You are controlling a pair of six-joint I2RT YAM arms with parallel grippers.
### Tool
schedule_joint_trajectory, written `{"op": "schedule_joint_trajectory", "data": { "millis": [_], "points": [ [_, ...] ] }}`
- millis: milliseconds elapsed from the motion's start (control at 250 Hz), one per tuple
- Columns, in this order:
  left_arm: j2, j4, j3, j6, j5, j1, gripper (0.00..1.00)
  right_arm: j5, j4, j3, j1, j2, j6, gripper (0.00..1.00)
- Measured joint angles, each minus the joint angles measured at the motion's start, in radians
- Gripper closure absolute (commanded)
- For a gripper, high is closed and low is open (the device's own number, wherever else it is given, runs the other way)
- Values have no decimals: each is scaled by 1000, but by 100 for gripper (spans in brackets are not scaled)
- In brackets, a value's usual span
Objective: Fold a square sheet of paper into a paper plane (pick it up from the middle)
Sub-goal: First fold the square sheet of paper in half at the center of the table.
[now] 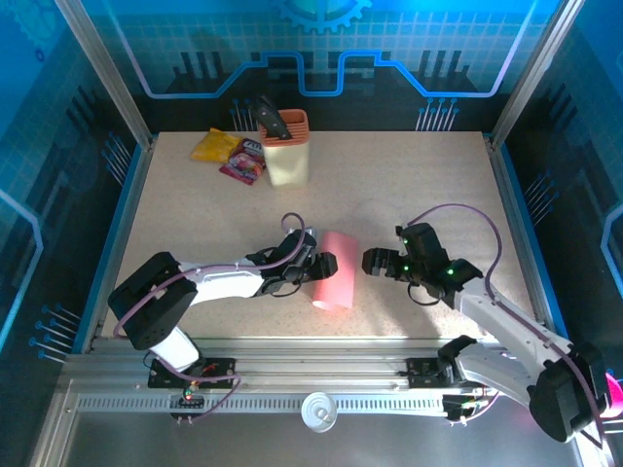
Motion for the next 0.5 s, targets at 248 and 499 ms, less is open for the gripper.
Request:
{"op": "schedule_joint_trajectory", "data": {
  "millis": [248, 499],
  "points": [
    [2, -80, 0, 54, -80, 9, 37, -130, 71, 0, -16, 80, 33, 0],
    [-24, -154, 0, 109, -136, 36, 36, -175, 114, 0, -15, 136, 42, 3]
  ]
}}
